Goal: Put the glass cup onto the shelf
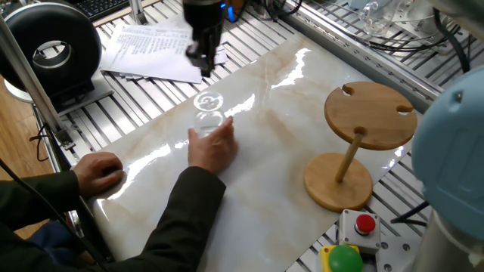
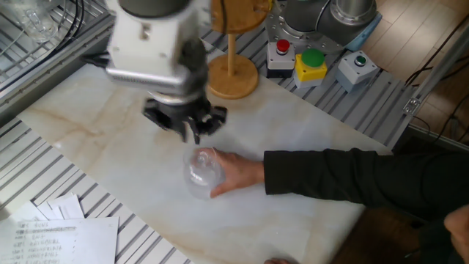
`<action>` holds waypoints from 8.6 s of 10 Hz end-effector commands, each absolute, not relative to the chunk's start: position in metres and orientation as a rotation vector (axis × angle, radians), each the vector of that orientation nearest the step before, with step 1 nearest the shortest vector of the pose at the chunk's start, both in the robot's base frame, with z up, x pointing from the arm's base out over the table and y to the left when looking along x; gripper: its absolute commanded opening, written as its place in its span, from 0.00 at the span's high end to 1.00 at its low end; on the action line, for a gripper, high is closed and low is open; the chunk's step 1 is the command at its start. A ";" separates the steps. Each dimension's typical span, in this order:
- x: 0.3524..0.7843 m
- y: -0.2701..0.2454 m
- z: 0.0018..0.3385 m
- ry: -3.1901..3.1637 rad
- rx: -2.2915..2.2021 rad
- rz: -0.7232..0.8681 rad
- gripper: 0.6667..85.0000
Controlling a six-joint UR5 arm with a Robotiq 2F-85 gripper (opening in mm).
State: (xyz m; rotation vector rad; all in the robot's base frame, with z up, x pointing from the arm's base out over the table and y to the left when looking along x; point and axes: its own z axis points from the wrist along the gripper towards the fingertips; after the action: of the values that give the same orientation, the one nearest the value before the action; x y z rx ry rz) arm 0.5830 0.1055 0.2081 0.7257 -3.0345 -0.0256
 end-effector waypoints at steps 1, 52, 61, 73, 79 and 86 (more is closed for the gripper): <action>0.573 0.130 0.202 -3.056 0.617 -0.054 1.00; 0.519 -0.069 0.259 -2.803 1.388 0.269 1.00; 0.570 -0.045 0.291 -2.638 1.621 0.395 1.00; 0.563 0.003 0.271 -2.758 1.438 0.226 1.00; 0.568 0.028 0.259 -2.764 1.417 0.182 1.00; 0.579 0.046 0.254 -2.773 1.440 0.146 1.00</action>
State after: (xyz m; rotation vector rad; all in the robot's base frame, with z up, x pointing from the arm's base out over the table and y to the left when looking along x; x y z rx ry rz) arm 0.5783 0.0361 0.2553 1.4396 -2.7618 0.1819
